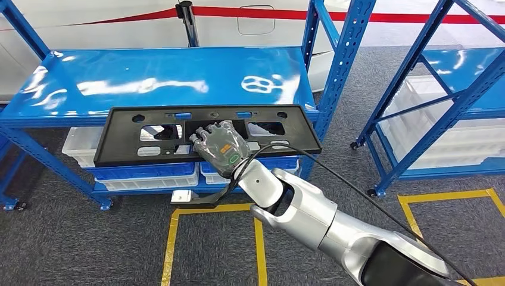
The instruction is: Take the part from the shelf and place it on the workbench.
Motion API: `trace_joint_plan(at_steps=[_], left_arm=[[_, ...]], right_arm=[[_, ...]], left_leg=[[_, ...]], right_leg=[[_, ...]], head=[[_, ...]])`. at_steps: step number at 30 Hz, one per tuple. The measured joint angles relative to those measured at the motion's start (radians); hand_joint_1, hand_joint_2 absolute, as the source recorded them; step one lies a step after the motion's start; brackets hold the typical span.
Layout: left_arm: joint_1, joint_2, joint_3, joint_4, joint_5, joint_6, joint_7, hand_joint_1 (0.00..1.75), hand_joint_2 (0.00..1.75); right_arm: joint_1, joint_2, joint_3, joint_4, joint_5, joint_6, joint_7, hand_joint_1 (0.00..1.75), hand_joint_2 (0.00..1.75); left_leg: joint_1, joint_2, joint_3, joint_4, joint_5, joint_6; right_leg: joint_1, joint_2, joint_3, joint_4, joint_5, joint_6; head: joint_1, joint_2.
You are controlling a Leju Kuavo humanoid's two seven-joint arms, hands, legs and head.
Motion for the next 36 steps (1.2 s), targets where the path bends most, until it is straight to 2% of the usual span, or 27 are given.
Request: trace_joint_plan(at_steps=[2,4,5,6,8,9,10,12,13,14,15,17,19,20,21,23,24,25,27,28,29,30,31,32,33,35,36], left_arm=[[-0.007,-0.002,-0.006,-0.002,-0.011,0.0,0.0,0.0,1.75],[-0.014,-0.003,-0.012,-0.004,-0.018,-0.001,0.002,0.0,1.75],[-0.017,-0.004,-0.015,-0.005,-0.02,-0.001,0.003,0.0,1.75],[-0.02,-0.005,-0.018,-0.006,-0.023,-0.002,0.003,0.0,1.75],[-0.022,-0.009,-0.024,-0.007,-0.028,-0.003,0.0,0.0,1.75],[-0.022,-0.011,-0.027,-0.007,-0.03,-0.003,-0.002,0.0,1.75],[-0.023,-0.013,-0.03,-0.008,-0.032,-0.004,-0.004,0.0,1.75],[-0.028,-0.017,-0.035,-0.01,-0.038,-0.013,-0.006,0.0,1.75],[-0.031,-0.02,-0.04,-0.01,-0.041,-0.019,-0.004,0.0,1.75],[-0.033,-0.023,-0.044,-0.01,-0.044,-0.027,0.002,0.0,1.75],[-0.033,-0.025,-0.048,-0.011,-0.046,-0.033,0.01,0.0,1.75],[-0.031,-0.03,-0.054,-0.01,-0.047,-0.04,0.028,0.0,1.75],[-0.028,-0.032,-0.061,-0.01,-0.055,-0.043,0.039,0.0,1.75],[-0.027,-0.033,-0.066,-0.01,-0.06,-0.045,0.041,0.0,1.75],[-0.027,-0.033,-0.071,-0.01,-0.063,-0.046,0.043,0.0,1.75],[-0.028,-0.036,-0.076,-0.01,-0.061,-0.046,0.044,0.0,1.75],[-0.029,-0.037,-0.077,-0.01,-0.06,-0.045,0.041,0.0,1.75],[-0.03,-0.038,-0.078,-0.01,-0.059,-0.044,0.038,0.0,1.75],[-0.032,-0.039,-0.082,-0.01,-0.057,-0.041,0.035,0.0,1.75],[-0.033,-0.039,-0.083,-0.01,-0.055,-0.04,0.036,0.0,1.75],[-0.034,-0.04,-0.085,-0.01,-0.052,-0.04,0.036,0.0,1.75],[-0.035,-0.04,-0.087,-0.01,-0.05,-0.04,0.035,0.0,1.75],[-0.036,-0.04,-0.089,-0.01,-0.049,-0.04,0.035,0.0,1.75],[-0.037,-0.041,-0.091,-0.01,-0.048,-0.04,0.035,0.0,1.75],[-0.039,-0.041,-0.093,-0.01,-0.045,-0.04,0.035,0.0,1.75],[-0.04,-0.041,-0.094,-0.01,-0.036,-0.04,0.037,0.0,1.75],[-0.04,-0.041,-0.094,-0.01,-0.032,-0.04,0.037,0.0,1.75]], right_arm=[[-0.001,-0.006,-0.001,-0.006,-0.002,0.008,0.006,1.75,1.75],[-0.007,-0.009,-0.003,-0.01,-0.006,0.011,0.007,1.75,1.75],[-0.01,-0.009,-0.004,-0.013,-0.008,0.012,0.007,1.75,1.75],[-0.014,-0.011,-0.006,-0.015,-0.011,0.012,0.008,1.75,1.75],[-0.017,-0.016,-0.008,-0.02,-0.016,0.015,0.01,1.75,1.75],[-0.018,-0.019,-0.009,-0.021,-0.018,0.017,0.012,1.75,1.75],[-0.018,-0.022,-0.009,-0.024,-0.02,0.02,0.015,1.75,1.75],[-0.018,-0.027,-0.01,-0.033,-0.025,0.031,0.023,1.75,1.75],[-0.017,-0.033,-0.01,-0.04,-0.028,0.039,0.029,1.75,1.75],[-0.017,-0.04,-0.01,-0.049,-0.032,0.049,0.034,1.75,1.75],[-0.015,-0.049,-0.011,-0.059,-0.036,0.059,0.04,1.75,1.75],[-0.013,-0.065,-0.014,-0.082,-0.041,0.081,0.048,1.75,1.75],[-0.012,-0.076,-0.016,-0.11,-0.04,0.103,0.054,1.75,1.75],[-0.012,-0.08,-0.017,-0.124,-0.039,0.111,0.056,1.75,1.75],[-0.012,-0.084,-0.018,-0.136,-0.038,0.116,0.058,1.75,1.75],[-0.006,-0.091,-0.018,-0.155,-0.037,0.119,0.06,1.75,1.75],[-0.002,-0.095,-0.018,-0.162,-0.035,0.118,0.06,1.75,1.75],[0.002,-0.099,-0.018,-0.169,-0.033,0.116,0.06,1.75,1.75],[0.007,-0.106,-0.018,-0.182,-0.03,0.112,0.058,1.75,1.75],[0.009,-0.107,-0.018,-0.187,-0.03,0.11,0.057,1.75,1.75],[0.013,-0.109,-0.018,-0.193,-0.031,0.109,0.057,1.75,1.75],[0.016,-0.11,-0.018,-0.197,-0.031,0.109,0.056,1.75,1.75],[0.019,-0.112,-0.018,-0.2,-0.031,0.109,0.056,1.75,1.75],[0.02,-0.113,-0.018,-0.204,-0.031,0.109,0.056,1.75,1.75],[0.02,-0.113,-0.018,-0.208,-0.031,0.109,0.056,1.75,1.75],[0.018,-0.113,-0.018,-0.219,-0.032,0.109,0.056,1.75,1.75],[0.017,-0.113,-0.018,-0.222,-0.033,0.11,0.056,1.75,1.75]], left_leg=[[0.0,0.0,-0.022,0.004,0.018,-0.004],[-0.004,-0.001,-0.038,0.013,0.03,-0.013],[-0.005,-0.001,-0.044,0.016,0.037,-0.018],[-0.005,-0.001,-0.05,0.018,0.045,-0.024],[-0.002,-0.001,-0.064,0.022,0.049,-0.036],[0.0,-0.001,-0.075,0.043,0.026,-0.043],[0.002,-0.002,-0.091,0.084,-0.014,-0.049],[0.006,-0.003,-0.131,0.225,-0.114,-0.059],[0.006,-0.004,-0.144,0.292,-0.143,-0.062],[0.006,-0.005,-0.145,0.335,-0.149,-0.063],[0.007,-0.006,-0.129,0.341,-0.132,-0.062],[0.006,-0.007,-0.051,0.246,-0.078,-0.056],[0.002,-0.009,0.052,0.088,-0.069,-0.045],[-0.002,-0.011,0.081,0.035,-0.075,-0.038],[-0.006,-0.013,0.093,0.006,-0.079,-0.033],[-0.005,-0.014,0.077,0.001,-0.063,-0.021],[-0.003,-0.013,0.067,0.0,-0.053,-0.014],[-0.001,-0.011,0.055,-0.002,-0.041,-0.007],[-0.001,-0.01,0.029,-0.002,-0.018,0.002],[-0.002,-0.009,0.016,-0.001,-0.006,0.003],[-0.003,-0.008,0.003,-0.001,0.005,0.004],[-0.004,-0.007,-0.01,0.0,0.015,0.003],[-0.004,-0.007,-0.024,0.001,0.026,0.001],[-0.004,-0.007,-0.037,0.004,0.036,-0.001],[-0.006,-0.008,-0.048,0.008,0.044,-0.005],[-0.009,-0.01,-0.063,0.016,0.059,-0.014],[-0.01,-0.01,-0.067,0.017,0.067,-0.019]], right_leg=[[0.0,0.0,0.09,-0.098,0.05,-0.003],[0.003,0.0,0.195,-0.251,0.051,-0.01],[0.004,0.001,0.224,-0.299,0.042,-0.015],[0.006,0.002,0.233,-0.325,0.037,-0.021],[0.004,0.001,0.219,-0.327,0.051,-0.034],[0.003,0.0,0.21,-0.327,0.061,-0.042],[0.002,-0.001,0.199,-0.328,0.072,-0.047],[0.002,0.0,0.172,-0.327,0.093,-0.053],[0.003,0.0,0.158,-0.327,0.104,-0.053],[0.003,0.0,0.144,-0.326,0.115,-0.053],[0.003,0.0,0.13,-0.326,0.126,-0.051],[0.003,0.002,0.106,-0.325,0.147,-0.046],[0.006,0.005,0.086,-0.326,0.166,-0.038],[0.007,0.005,0.08,-0.327,0.177,-0.033],[0.007,0.006,0.075,-0.33,0.187,-0.027],[0.005,0.007,0.064,-0.331,0.199,-0.015],[0.004,0.007,0.054,-0.315,0.179,-0.011],[0.004,0.007,0.04,-0.278,0.139,-0.007],[0.002,0.005,0.001,-0.143,0.025,0.0],[0.002,0.004,-0.015,-0.069,-0.012,0.002],[0.002,0.004,-0.02,-0.014,-0.023,0.004],[0.002,0.004,-0.01,0.01,-0.009,0.006],[0.002,0.004,0.018,-0.003,0.019,0.005],[0.002,0.004,0.064,-0.053,0.046,0.004],[0.003,0.004,0.126,-0.127,0.056,0.002],[0.005,0.006,0.231,-0.277,0.036,-0.007],[0.007,0.006,0.255,-0.317,0.024,-0.013]], head=[[0.0,0.0],[0.0,0.0],[0.0,0.0],[0.0,0.0],[0.0,0.0],[0.0,0.0],[-0.001,0.0],[-0.002,0.0],[-0.002,0.0],[-0.002,0.0],[-0.002,0.0],[-0.002,0.0],[-0.001,0.0],[-0.001,0.0],[-0.002,0.0],[-0.002,0.0],[-0.001,0.0],[0.0,0.0],[0.003,0.0],[0.004,0.0],[0.004,0.0],[0.004,0.0],[0.004,0.0],[0.004,0.0],[0.004,0.0],[0.004,0.0],[0.004,0.0]])
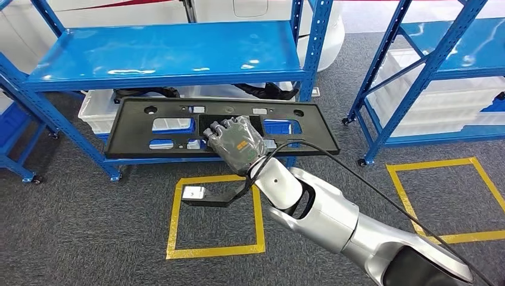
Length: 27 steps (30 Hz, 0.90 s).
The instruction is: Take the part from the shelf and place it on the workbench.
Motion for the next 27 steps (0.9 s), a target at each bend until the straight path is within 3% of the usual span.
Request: trace_joint_plan(at_steps=[2,3,5,7,8,9,10,12,14,15,18,20,22,23,24,25,27], left_arm=[[0.001,0.001,0.0,0.0,0.003,-0.002,0.001,0.0,1.75],[0.001,0.001,0.0,0.0,0.004,-0.004,0.002,0.0,1.75],[0.0,0.002,-0.001,0.0,0.004,-0.005,0.006,0.0,1.75],[-0.004,0.002,-0.001,0.0,0.006,-0.006,0.01,0.0,1.75],[-0.005,0.002,-0.001,0.0,0.008,-0.007,0.012,0.0,1.75],[-0.006,0.002,-0.001,0.0,0.01,-0.008,0.016,0.0,1.75],[-0.006,0.002,-0.001,0.0,0.013,-0.008,0.022,0.0,1.75],[-0.006,0.005,-0.001,0.0,0.019,-0.009,0.034,0.0,1.75],[-0.005,0.011,-0.002,0.0,0.021,-0.009,0.041,0.0,1.75],[-0.004,0.014,-0.002,0.0,0.021,-0.01,0.043,0.0,1.75],[-0.003,0.016,-0.003,0.0,0.022,-0.011,0.045,0.0,1.75],[-0.003,0.015,-0.003,0.0,0.022,-0.012,0.045,0.0,1.75],[-0.004,0.015,-0.004,0.0,0.022,-0.013,0.045,0.0,1.75],[-0.004,0.015,-0.004,0.0,0.022,-0.013,0.045,0.0,1.75],[-0.004,0.015,-0.005,0.0,0.022,-0.013,0.045,0.0,1.75],[-0.004,0.015,-0.005,0.0,0.023,-0.014,0.045,0.0,1.75],[-0.005,0.014,-0.006,0.0,0.024,-0.014,0.045,0.0,1.75]], right_arm=[[0.002,-0.002,0.0,-0.002,-0.005,0.0,0.0,1.75,1.75],[0.003,-0.003,0.0,-0.003,-0.009,0.0,0.0,1.75,1.75],[0.005,-0.005,0.0,-0.004,-0.013,0.0,-0.001,1.75,1.75],[0.005,-0.005,0.0,-0.006,-0.015,0.001,-0.001,1.75,1.75],[0.005,-0.006,0.001,-0.007,-0.016,0.002,-0.002,1.75,1.75],[0.005,-0.006,0.001,-0.007,-0.016,0.003,-0.002,1.75,1.75],[0.005,-0.006,0.001,-0.007,-0.017,0.004,-0.003,1.75,1.75],[0.005,-0.006,0.002,-0.008,-0.023,0.004,-0.005,1.75,1.75],[0.003,-0.006,0.001,-0.011,-0.029,0.003,-0.01,1.75,1.75],[0.002,-0.006,0.001,-0.013,-0.03,0.003,-0.012,1.75,1.75],[-0.001,-0.006,0.001,-0.016,-0.03,0.003,-0.013,1.75,1.75],[-0.001,-0.006,0.001,-0.017,-0.031,0.003,-0.014,1.75,1.75],[0.001,-0.006,0.001,-0.017,-0.041,0.002,-0.019,1.75,1.75],[0.003,-0.007,0.001,-0.017,-0.049,0.003,-0.025,1.75,1.75],[0.005,-0.007,0.001,-0.018,-0.056,0.004,-0.03,1.75,1.75],[0.006,-0.007,0.001,-0.018,-0.059,0.006,-0.034,1.75,1.75],[0.003,-0.007,0.002,-0.019,-0.052,0.014,-0.033,1.75,1.75]], left_leg=[[0.002,-0.002,-0.009,0.0,0.012,-0.011],[0.004,-0.003,-0.017,0.01,-0.002,-0.017],[0.009,-0.003,-0.046,0.09,-0.086,-0.028],[0.011,-0.004,-0.076,0.228,-0.18,-0.037],[0.012,-0.004,-0.082,0.287,-0.195,-0.04],[0.012,-0.004,-0.076,0.319,-0.183,-0.041],[0.013,-0.004,-0.057,0.319,-0.153,-0.041],[0.012,-0.004,0.026,0.214,-0.1,-0.034],[0.007,-0.005,0.123,0.061,-0.113,-0.023],[0.004,-0.006,0.148,0.012,-0.129,-0.018],[0.005,-0.005,0.146,-0.019,-0.13,-0.002],[0.01,-0.002,0.136,-0.021,-0.117,0.011],[0.007,-0.001,0.125,-0.019,-0.107,0.018],[0.006,0.0,0.119,-0.018,-0.103,0.018],[0.006,0.0,0.114,-0.017,-0.1,0.018],[0.006,0.0,0.111,-0.015,-0.098,0.017],[0.006,-0.005,0.107,-0.009,-0.097,0.014]], right_leg=[[0.0,-0.003,-0.008,-0.013,0.007,-0.015],[-0.001,-0.005,-0.017,-0.013,0.016,-0.023],[-0.004,-0.008,-0.04,-0.014,0.039,-0.036],[-0.003,-0.008,-0.067,-0.013,0.06,-0.04],[-0.003,-0.008,-0.081,-0.012,0.07,-0.04],[-0.003,-0.008,-0.094,-0.012,0.079,-0.04],[-0.003,-0.007,-0.108,-0.012,0.088,-0.038],[-0.002,-0.007,-0.128,-0.011,0.105,-0.032],[0.0,-0.007,-0.14,-0.011,0.12,-0.024],[0.001,-0.007,-0.146,-0.01,0.127,-0.018],[0.001,-0.007,-0.166,0.0,0.134,-0.001],[-0.001,-0.007,-0.199,0.076,0.082,0.009],[-0.004,-0.007,-0.257,0.225,0.003,0.017],[-0.004,-0.007,-0.279,0.288,-0.022,0.02],[-0.004,-0.007,-0.286,0.318,-0.03,0.021],[-0.004,-0.007,-0.271,0.308,-0.02,0.022],[-0.005,0.003,-0.188,0.177,0.036,0.02]], head=[[0.0,0.0],[0.0,0.0],[-0.002,0.0],[-0.003,0.0],[-0.003,0.0],[-0.003,0.0],[-0.003,0.0],[-0.003,0.0],[-0.003,0.0],[-0.003,0.0],[-0.002,0.0],[0.0,0.0],[0.002,0.0],[0.002,0.0],[0.002,0.0],[0.002,0.0],[0.002,0.0]])
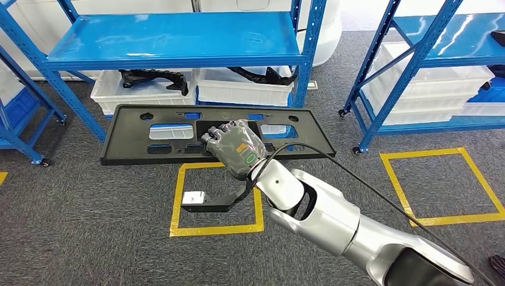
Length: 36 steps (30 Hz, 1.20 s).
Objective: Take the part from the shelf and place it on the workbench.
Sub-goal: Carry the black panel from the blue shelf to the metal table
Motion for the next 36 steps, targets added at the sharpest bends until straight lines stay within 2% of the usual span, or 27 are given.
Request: trace_joint_plan(at_steps=[1,2,3,4,6,7,9,11,12,13,14,15,17,19,21,22,23,24,26,27,28,29,30,32,33,34,36], left_arm=[[-0.001,0.0,0.0,0.0,0.001,0.0,0.0,0.0,1.75],[-0.003,-0.001,-0.001,0.0,0.002,0.0,0.0,0.0,1.75],[-0.004,-0.001,-0.001,0.0,0.003,0.0,0.0,0.0,1.75],[-0.004,-0.002,-0.001,0.0,0.003,0.0,0.0,0.0,1.75],[-0.004,-0.003,-0.001,0.0,0.004,0.001,0.0,0.0,1.75],[-0.004,-0.003,-0.002,0.0,0.004,0.001,0.0,0.0,1.75],[-0.005,-0.004,-0.002,0.0,0.004,0.001,0.0,0.0,1.75],[-0.007,-0.004,-0.002,0.0,0.005,0.001,-0.001,0.0,1.75],[-0.008,-0.004,-0.002,0.0,0.006,0.001,-0.002,0.0,1.75],[-0.008,-0.004,-0.002,0.0,0.006,0.001,-0.002,0.0,1.75],[-0.008,-0.004,-0.002,0.0,0.007,0.001,-0.003,0.0,1.75],[-0.007,-0.004,-0.002,0.0,0.007,0.001,-0.002,0.0,1.75],[-0.003,-0.001,-0.002,0.0,0.007,0.002,0.002,0.0,1.75],[0.0,0.002,-0.002,0.0,0.008,0.002,0.004,0.0,1.75],[-0.001,0.002,-0.002,0.0,0.008,0.003,0.004,0.0,1.75],[-0.002,0.001,-0.002,0.0,0.008,0.003,0.004,0.0,1.75],[-0.003,0.001,-0.002,0.0,0.007,0.003,0.004,0.0,1.75],[-0.003,0.0,-0.002,0.0,0.007,0.003,0.005,0.0,1.75],[-0.005,-0.002,-0.002,0.0,0.007,0.002,0.006,0.0,1.75],[-0.005,-0.003,-0.002,0.0,0.006,0.002,0.006,0.0,1.75],[-0.005,-0.003,-0.002,0.0,0.006,0.002,0.007,0.0,1.75],[-0.006,-0.003,-0.002,0.0,0.006,0.001,0.007,0.0,1.75],[-0.007,-0.004,-0.002,0.0,0.005,0.001,0.007,0.0,1.75],[-0.01,-0.005,-0.002,0.0,0.004,0.001,0.009,0.0,1.75],[-0.011,-0.006,-0.002,0.0,0.003,0.001,0.01,0.0,1.75],[-0.012,-0.006,-0.002,0.0,0.003,0.0,0.01,0.0,1.75],[-0.012,-0.005,-0.002,0.0,0.003,0.0,0.012,0.0,1.75]], right_arm=[[-0.004,0.0,0.0,-0.001,0.01,0.004,0.002,1.75,1.75],[-0.008,0.0,0.001,-0.002,0.021,0.007,0.003,1.75,1.75],[-0.011,0.0,0.002,-0.003,0.033,0.01,0.003,1.75,1.75],[-0.013,0.0,0.004,-0.004,0.04,0.012,0.003,1.75,1.75],[-0.013,0.0,0.007,-0.005,0.045,0.014,0.003,1.75,1.75],[-0.014,0.002,0.009,-0.006,0.045,0.014,0.003,1.75,1.75],[-0.015,0.004,0.01,-0.007,0.045,0.014,0.003,1.75,1.75],[-0.014,0.004,0.013,-0.007,0.045,0.014,0.003,1.75,1.75],[-0.014,0.004,0.015,-0.007,0.045,0.014,0.002,1.75,1.75],[-0.014,0.004,0.016,-0.007,0.045,0.014,0.002,1.75,1.75],[-0.014,0.004,0.017,-0.007,0.046,0.014,0.002,1.75,1.75],[-0.014,0.005,0.017,-0.007,0.046,0.014,0.002,1.75,1.75],[-0.014,0.006,0.017,-0.008,0.046,0.014,0.002,1.75,1.75],[-0.015,0.007,0.017,-0.008,0.047,0.014,0.002,1.75,1.75],[-0.014,0.007,0.017,-0.008,0.048,0.014,0.002,1.75,1.75],[-0.013,0.007,0.017,-0.008,0.048,0.014,0.002,1.75,1.75],[-0.014,0.007,0.017,-0.008,0.048,0.013,0.002,1.75,1.75],[-0.014,0.006,0.017,-0.008,0.048,0.013,0.002,1.75,1.75],[-0.011,0.004,0.017,-0.008,0.049,0.013,0.003,1.75,1.75],[-0.007,0.002,0.017,-0.008,0.049,0.013,0.003,1.75,1.75],[-0.005,0.0,0.017,-0.008,0.049,0.013,0.003,1.75,1.75],[-0.003,-0.001,0.017,-0.008,0.049,0.013,0.003,1.75,1.75],[-0.002,-0.001,0.017,-0.008,0.049,0.013,0.003,1.75,1.75],[-0.003,-0.002,0.017,-0.008,0.049,0.013,0.003,1.75,1.75],[-0.003,-0.003,0.017,-0.009,0.049,0.014,0.004,1.75,1.75],[-0.002,-0.004,0.017,-0.009,0.049,0.014,0.005,1.75,1.75],[0.0,-0.005,0.016,-0.011,0.049,0.015,0.007,1.75,1.75]], left_leg=[[-0.002,-0.004,-0.004,0.005,-0.001,-0.003],[-0.002,-0.007,-0.01,0.01,-0.001,-0.008],[-0.003,-0.011,-0.017,0.015,0.0,-0.014],[-0.003,-0.015,-0.024,0.017,0.003,-0.02],[-0.001,-0.023,-0.035,0.02,0.005,-0.032],[0.0,-0.021,-0.045,0.033,-0.003,-0.038],[0.003,-0.011,-0.09,0.125,-0.054,-0.049],[0.007,-0.008,-0.157,0.271,-0.113,-0.059],[0.009,-0.008,-0.179,0.32,-0.125,-0.062],[0.009,-0.007,-0.182,0.329,-0.116,-0.063],[0.01,-0.004,-0.166,0.297,-0.091,-0.063],[0.01,0.005,-0.134,0.23,-0.053,-0.062],[0.003,0.047,-0.071,0.087,0.005,-0.054],[-0.005,0.07,-0.052,0.029,0.017,-0.039],[-0.006,0.049,-0.057,0.026,0.019,-0.025],[-0.005,0.038,-0.06,0.025,0.022,-0.02],[-0.003,0.028,-0.061,0.024,0.025,-0.014],[-0.001,0.018,-0.061,0.023,0.028,-0.008],[-0.001,-0.004,-0.063,0.023,0.031,0.0],[-0.001,-0.016,-0.063,0.023,0.032,0.002],[-0.002,-0.029,-0.064,0.023,0.033,0.003],[-0.003,-0.042,-0.064,0.024,0.034,0.003],[-0.003,-0.056,-0.063,0.025,0.034,0.003],[-0.003,-0.081,-0.065,0.028,0.035,0.0],[-0.002,-0.092,-0.069,0.029,0.036,-0.004],[-0.001,-0.103,-0.074,0.03,0.038,-0.009],[0.003,-0.124,-0.084,0.029,0.044,-0.022]], right_leg=[[-0.001,0.014,0.044,-0.075,0.021,-0.003],[-0.002,0.027,0.073,-0.13,0.033,-0.007],[-0.002,0.038,0.086,-0.159,0.036,-0.012],[0.0,0.038,0.085,-0.165,0.034,-0.017],[-0.002,0.021,0.078,-0.167,0.04,-0.03],[-0.003,0.012,0.077,-0.169,0.042,-0.036],[-0.007,-0.006,0.077,-0.172,0.045,-0.045],[-0.007,-0.024,0.076,-0.172,0.045,-0.048],[-0.006,-0.033,0.076,-0.171,0.044,-0.048],[-0.006,-0.042,0.077,-0.171,0.044,-0.048],[-0.006,-0.05,0.078,-0.171,0.044,-0.047],[-0.006,-0.057,0.08,-0.171,0.043,-0.046],[-0.002,-0.069,0.081,-0.17,0.041,-0.043],[0.006,-0.082,0.076,-0.168,0.04,-0.036],[0.009,-0.103,0.072,-0.165,0.038,-0.028],[0.007,-0.101,0.07,-0.157,0.029,-0.024],[0.006,-0.088,0.061,-0.13,0.009,-0.02],[0.004,-0.067,0.041,-0.081,-0.022,-0.016],[0.002,-0.029,-0.021,0.062,-0.091,-0.014],[0.003,-0.022,-0.048,0.12,-0.11,-0.014],[0.003,-0.019,-0.06,0.145,-0.11,-0.015],[0.003,-0.017,-0.053,0.128,-0.091,-0.017],[0.002,-0.008,-0.027,0.072,-0.057,-0.019],[-0.001,0.042,0.041,-0.074,0.007,-0.025],[-0.004,0.064,0.064,-0.124,0.024,-0.026],[-0.004,0.078,0.073,-0.149,0.028,-0.027],[-0.003,0.06,0.074,-0.157,0.029,-0.032]], head=[[0.0,0.0],[0.0,0.0],[0.0,0.0],[0.0,0.0],[0.0,0.0],[-0.001,0.0],[-0.003,0.0],[-0.004,0.0],[-0.004,0.0],[-0.004,0.0],[-0.004,0.0],[-0.004,0.0],[-0.005,0.0],[-0.004,0.0],[-0.004,0.0],[-0.003,0.0],[-0.003,0.0],[-0.002,0.0],[-0.001,0.0],[0.0,0.0],[0.0,0.0],[0.0,0.0],[0.0,0.0],[0.0,0.0],[0.0,0.0],[0.0,0.0],[0.0,0.0]])
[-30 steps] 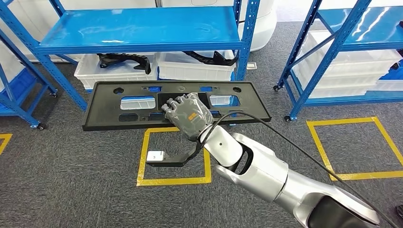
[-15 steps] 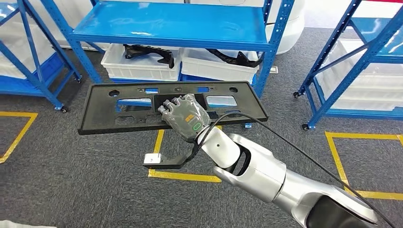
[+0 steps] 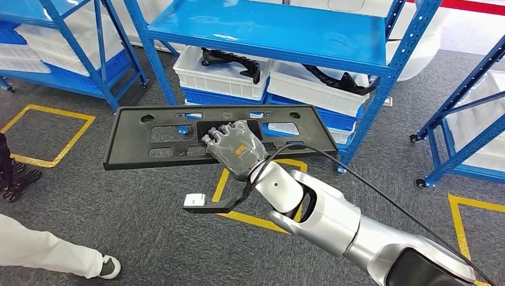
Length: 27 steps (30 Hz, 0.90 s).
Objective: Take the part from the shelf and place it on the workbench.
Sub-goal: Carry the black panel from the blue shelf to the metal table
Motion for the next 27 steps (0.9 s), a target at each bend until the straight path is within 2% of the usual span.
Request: trace_joint_plan(at_steps=[1,2,4,5,6,7,8,9,11,12,13,14,15,16,17,18,20,21,22,23,24,25,26,27], left_arm=[[0.0,0.0,0.0,0.0,0.0,0.0,0.001,0.0,1.75],[0.001,0.0,0.0,0.0,0.0,0.0,0.003,0.0,1.75],[0.001,0.001,-0.001,-0.001,0.0,0.0,0.006,0.0,1.75],[0.001,0.002,-0.001,-0.001,0.0,0.0,0.006,0.0,1.75],[0.001,0.003,-0.001,-0.001,0.001,0.0,0.006,0.0,1.75],[0.001,0.003,-0.001,-0.001,0.001,0.0,0.006,0.0,1.75],[0.001,0.004,-0.001,-0.001,0.001,0.0,0.007,0.0,1.75],[0.002,0.004,-0.001,-0.001,0.001,-0.001,0.009,0.0,1.75],[0.007,0.007,-0.001,-0.001,0.001,0.0,0.015,0.0,1.75],[0.01,0.01,-0.001,-0.001,0.001,-0.001,0.016,0.0,1.75],[0.013,0.012,-0.001,0.0,0.001,-0.001,0.018,0.0,1.75],[0.015,0.013,-0.001,0.0,0.001,-0.001,0.019,0.0,1.75],[0.016,0.013,-0.001,0.0,0.002,0.0,0.019,0.0,1.75],[0.018,0.013,-0.002,0.0,0.004,0.002,0.019,0.0,1.75],[0.018,0.012,-0.002,0.0,0.007,0.005,0.019,0.0,1.75],[0.018,0.012,-0.002,-0.001,0.01,0.01,0.018,0.0,1.75],[0.017,0.011,-0.002,-0.001,0.013,0.016,0.015,0.0,1.75],[0.017,0.01,-0.002,-0.001,0.014,0.018,0.013,0.0,1.75],[0.016,0.01,-0.002,-0.001,0.014,0.018,0.011,0.0,1.75],[0.014,0.01,-0.002,-0.001,0.014,0.019,0.008,0.0,1.75],[0.012,0.012,-0.002,-0.001,0.014,0.019,0.007,0.0,1.75],[0.011,0.013,-0.002,-0.001,0.013,0.019,0.007,0.0,1.75],[0.009,0.015,-0.002,-0.001,0.012,0.017,0.009,0.0,1.75],[0.007,0.018,-0.002,-0.001,0.011,0.016,0.012,0.0,1.75]], right_arm=[[0.0,0.0,0.0,-0.001,0.0,0.0,0.002,1.75,1.75],[-0.001,0.0,0.0,-0.003,0.0,0.001,0.004,1.75,1.75],[-0.003,-0.001,-0.001,-0.005,0.001,0.001,0.008,1.75,1.75],[-0.002,-0.001,-0.001,-0.006,0.001,0.002,0.009,1.75,1.75],[0.0,-0.002,-0.001,-0.006,0.0,0.002,0.009,1.75,1.75],[0.002,-0.002,-0.001,-0.006,-0.001,0.003,0.008,1.75,1.75],[0.004,-0.002,-0.001,-0.006,-0.002,0.003,0.007,1.75,1.75],[0.006,-0.002,-0.001,-0.007,-0.003,0.004,0.006,1.75,1.75],[0.006,-0.002,-0.001,-0.01,-0.003,0.005,0.007,1.75,1.75],[0.006,-0.002,-0.001,-0.013,-0.003,0.006,0.008,1.75,1.75],[0.007,-0.003,-0.001,-0.016,-0.004,0.006,0.009,1.75,1.75],[0.008,-0.004,-0.001,-0.019,-0.004,0.007,0.009,1.75,1.75],[0.009,-0.004,-0.001,-0.021,-0.004,0.009,0.009,1.75,1.75],[0.009,-0.004,-0.001,-0.024,-0.005,0.011,0.008,1.75,1.75],[0.009,-0.003,-0.001,-0.026,-0.006,0.012,0.007,1.75,1.75],[0.008,-0.003,-0.001,-0.028,-0.006,0.013,0.006,1.75,1.75],[0.007,-0.002,-0.001,-0.031,-0.009,0.012,0.004,1.75,1.75],[0.008,-0.002,-0.001,-0.031,-0.011,0.011,0.004,1.75,1.75],[0.009,-0.003,0.0,-0.031,-0.012,0.01,0.003,1.75,1.75],[0.01,-0.003,0.0,-0.031,-0.013,0.009,0.002,1.75,1.75],[0.01,-0.002,0.001,-0.031,-0.013,0.007,0.002,1.75,1.75],[0.011,-0.002,0.001,-0.031,-0.013,0.005,0.002,1.75,1.75],[0.011,-0.002,0.001,-0.032,-0.012,0.004,0.002,1.75,1.75],[0.011,-0.001,0.001,-0.034,-0.012,0.003,0.003,1.75,1.75]], left_leg=[[-0.001,0.011,-0.005,0.004,-0.002,-0.006],[-0.004,0.034,-0.015,0.021,-0.014,-0.012],[-0.005,0.096,-0.064,0.125,-0.068,-0.024],[-0.002,0.11,-0.098,0.2,-0.101,-0.029],[0.001,0.114,-0.126,0.266,-0.125,-0.033],[0.003,0.115,-0.136,0.299,-0.131,-0.035],[0.004,0.117,-0.126,0.292,-0.12,-0.036],[0.004,0.122,-0.096,0.243,-0.094,-0.035],[-0.003,0.161,-0.017,0.095,-0.037,-0.026],[-0.009,0.182,0.011,0.038,-0.023,-0.018],[-0.015,0.196,0.025,0.007,-0.02,-0.011],[-0.02,0.197,0.026,-0.002,-0.024,-0.005],[-0.019,0.185,0.024,-0.006,-0.024,0.001],[-0.016,0.173,0.023,-0.009,-0.021,0.006],[-0.013,0.16,0.023,-0.012,-0.017,0.01],[-0.009,0.149,0.025,-0.016,-0.013,0.016],[-0.007,0.126,0.026,-0.018,-0.009,0.023],[-0.007,0.114,0.026,-0.018,-0.009,0.025],[-0.007,0.1,0.026,-0.017,-0.009,0.025],[-0.006,0.084,0.027,-0.016,-0.009,0.025],[-0.004,0.069,0.027,-0.013,-0.009,0.024],[-0.002,0.053,0.027,-0.01,-0.011,0.022],[0.0,0.037,0.026,-0.005,-0.014,0.017],[0.001,0.024,0.022,0.001,-0.016,0.012]], right_leg=[[-0.001,-0.012,0.001,-0.003,0.002,-0.004],[-0.002,-0.025,0.002,-0.006,0.004,-0.009],[-0.003,-0.052,0.005,-0.009,0.005,-0.016],[-0.003,-0.067,0.005,-0.009,0.004,-0.019],[-0.002,-0.082,0.006,-0.009,0.003,-0.02],[-0.002,-0.097,0.007,-0.009,0.001,-0.02],[-0.002,-0.11,0.008,-0.009,0.0,-0.02],[-0.002,-0.122,0.01,-0.008,-0.002,-0.02],[0.002,-0.141,0.013,-0.008,-0.005,-0.016],[0.006,-0.15,0.013,-0.008,-0.006,-0.013],[0.009,-0.159,0.012,-0.008,-0.007,-0.01],[0.011,-0.17,0.011,-0.008,-0.007,-0.006],[0.013,-0.181,0.01,-0.007,-0.008,-0.002],[0.012,-0.183,0.011,-0.004,-0.013,0.003],[0.011,-0.17,0.007,0.008,-0.025,0.007],[0.01,-0.145,-0.004,0.039,-0.046,0.01],[0.008,-0.09,-0.06,0.161,-0.108,0.012],[0.008,-0.078,-0.093,0.23,-0.134,0.013],[0.008,-0.073,-0.119,0.279,-0.146,0.014],[0.007,-0.071,-0.128,0.29,-0.137,0.016],[0.005,-0.07,-0.116,0.26,-0.11,0.018],[0.001,-0.063,-0.088,0.197,-0.071,0.02],[-0.004,-0.04,-0.054,0.125,-0.038,0.023],[-0.01,-0.016,-0.027,0.067,-0.017,0.023]], head=[[0.0,0.0],[-0.002,0.0],[-0.006,0.0],[-0.008,0.0],[-0.008,0.0],[-0.008,0.0],[-0.008,0.0],[-0.008,0.0],[-0.008,0.0],[-0.008,0.0],[-0.008,0.0],[-0.008,0.0],[-0.007,0.0],[-0.007,0.0],[-0.007,0.0],[-0.006,0.0],[-0.005,0.0],[-0.004,0.0],[-0.004,0.0],[-0.004,0.0],[-0.004,0.0],[-0.004,0.0],[-0.004,0.0],[-0.004,0.0]])
